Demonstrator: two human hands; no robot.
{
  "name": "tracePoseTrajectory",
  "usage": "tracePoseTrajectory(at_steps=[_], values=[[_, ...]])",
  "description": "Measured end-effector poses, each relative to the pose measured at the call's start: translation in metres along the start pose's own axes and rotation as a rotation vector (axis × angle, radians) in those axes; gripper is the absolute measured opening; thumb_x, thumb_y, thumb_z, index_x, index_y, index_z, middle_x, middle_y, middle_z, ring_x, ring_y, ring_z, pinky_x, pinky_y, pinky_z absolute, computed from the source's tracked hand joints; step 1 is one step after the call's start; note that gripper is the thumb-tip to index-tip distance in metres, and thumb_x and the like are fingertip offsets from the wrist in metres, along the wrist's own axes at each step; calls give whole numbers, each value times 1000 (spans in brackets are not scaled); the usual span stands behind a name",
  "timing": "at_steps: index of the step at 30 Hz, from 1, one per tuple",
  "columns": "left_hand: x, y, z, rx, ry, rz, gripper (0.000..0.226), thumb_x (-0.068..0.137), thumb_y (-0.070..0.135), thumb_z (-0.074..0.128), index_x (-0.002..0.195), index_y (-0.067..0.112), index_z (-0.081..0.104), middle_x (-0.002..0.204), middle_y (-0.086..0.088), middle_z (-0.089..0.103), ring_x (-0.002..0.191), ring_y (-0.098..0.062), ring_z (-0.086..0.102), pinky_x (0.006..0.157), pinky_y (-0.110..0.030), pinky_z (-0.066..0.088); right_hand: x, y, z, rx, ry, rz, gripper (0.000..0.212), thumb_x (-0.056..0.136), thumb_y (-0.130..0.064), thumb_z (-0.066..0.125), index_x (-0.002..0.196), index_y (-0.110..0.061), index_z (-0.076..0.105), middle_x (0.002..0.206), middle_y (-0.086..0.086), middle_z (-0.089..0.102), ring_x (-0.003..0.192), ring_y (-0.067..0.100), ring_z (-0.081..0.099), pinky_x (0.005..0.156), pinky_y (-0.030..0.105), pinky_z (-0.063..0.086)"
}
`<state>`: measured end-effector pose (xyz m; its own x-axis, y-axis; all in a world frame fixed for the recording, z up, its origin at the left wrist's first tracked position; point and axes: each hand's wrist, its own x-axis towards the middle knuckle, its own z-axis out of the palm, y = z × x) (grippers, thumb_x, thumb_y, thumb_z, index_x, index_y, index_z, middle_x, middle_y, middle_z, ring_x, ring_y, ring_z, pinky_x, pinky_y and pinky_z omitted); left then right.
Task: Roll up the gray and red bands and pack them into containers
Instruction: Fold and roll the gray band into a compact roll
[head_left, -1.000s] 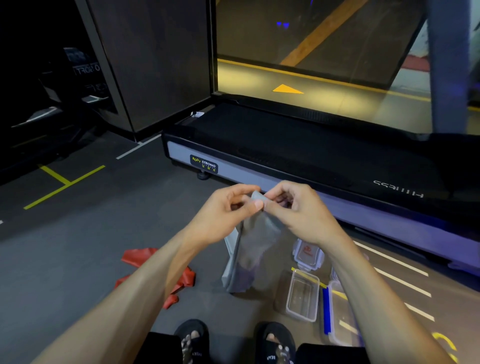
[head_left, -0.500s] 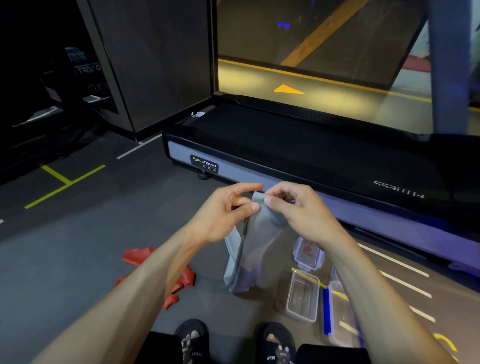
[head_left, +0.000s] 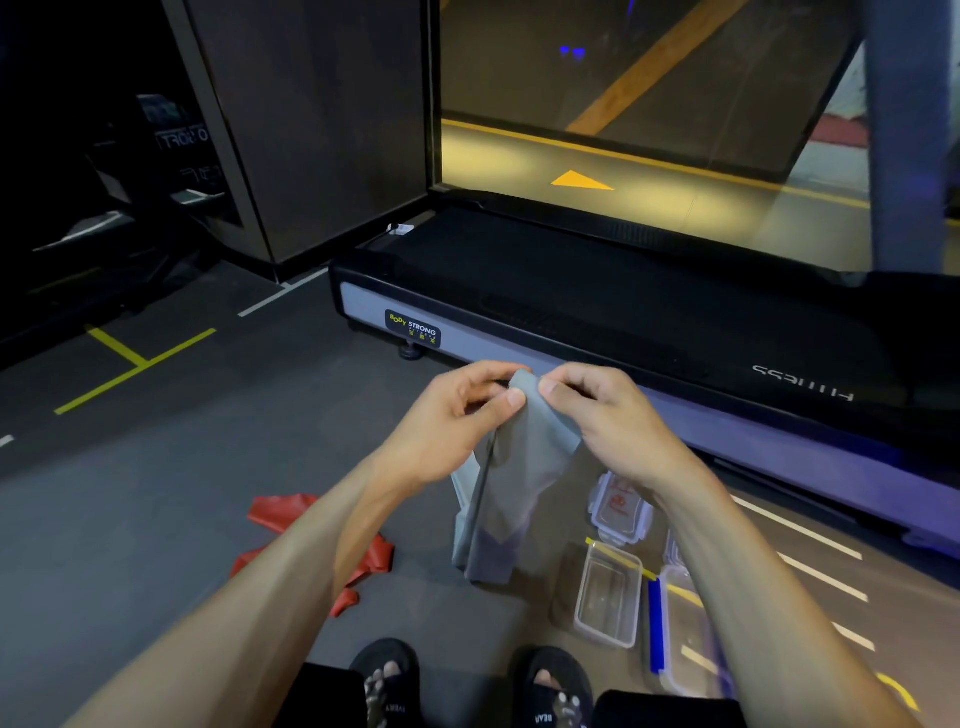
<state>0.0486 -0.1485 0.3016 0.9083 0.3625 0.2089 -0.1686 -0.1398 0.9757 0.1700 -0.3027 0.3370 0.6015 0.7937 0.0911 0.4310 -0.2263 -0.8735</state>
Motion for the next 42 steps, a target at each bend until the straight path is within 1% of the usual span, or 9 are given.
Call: tracePoseTrajectory(at_steps=[4,9,13,17,22,29,36,40,42], values=[[-3,-2,4,-32,-47,-34,19,99,11,65,116,6,67,108,-28,72,96,-25,70,90,-34,57,1,-1,-4,47,37,-4,21,101,-32,60,87,-26,75,85,-12,73,81,4,64,78,32,47],[-3,-2,5,19,-86,-46,17,102,4,56,94,12,69,87,3,75,81,-8,68,75,-20,52,2,-1,-7,73,74,25,19,100,-28,62,86,-25,75,82,-19,71,81,-1,61,80,27,43],[-4,3,4,-17,-137,-97,19,104,6,53,97,11,69,86,3,74,78,-10,67,74,-22,52,1,-1,-10,91,79,42,19,100,-27,63,85,-25,75,79,-21,70,80,-2,61,80,26,43],[-3,4,1,-96,-166,-147,17,100,20,57,98,17,74,94,-13,68,88,-29,58,82,-42,47,1,0,-12,85,74,58,19,100,-28,64,86,-24,76,83,-16,72,85,3,63,84,30,46],[-3,3,0,-129,-175,-188,33,99,21,57,112,-8,65,100,-19,66,94,-32,58,83,-39,48,-2,-1,-12,179,60,105,16,99,-27,66,92,-19,79,93,-1,77,89,11,66,89,36,49],[-1,6,0,-93,-126,-169,17,104,10,54,100,6,70,94,-16,69,90,-31,60,87,-48,44,-3,-3,-10,345,70,164,11,98,-17,67,103,-19,77,99,15,77,86,19,71,85,37,54],[2,3,2,-112,-66,-122,35,103,3,54,136,11,59,110,-29,72,95,-27,72,82,-36,58,-1,-2,-1,339,24,183,18,103,-15,58,101,-9,75,87,6,76,78,13,70,70,26,51],[3,1,3,-9,-31,-48,31,103,2,55,133,8,62,112,-25,73,95,-27,71,82,-34,58,0,-3,1,327,-6,191,22,105,-14,53,97,-10,73,73,-6,73,64,3,65,60,18,46],[3,-1,3,14,-6,-47,25,103,3,56,127,4,64,110,-21,75,95,-24,71,83,-34,58,1,-1,1,199,8,152,22,103,-29,56,92,-21,73,78,-4,74,70,12,66,68,29,48]])
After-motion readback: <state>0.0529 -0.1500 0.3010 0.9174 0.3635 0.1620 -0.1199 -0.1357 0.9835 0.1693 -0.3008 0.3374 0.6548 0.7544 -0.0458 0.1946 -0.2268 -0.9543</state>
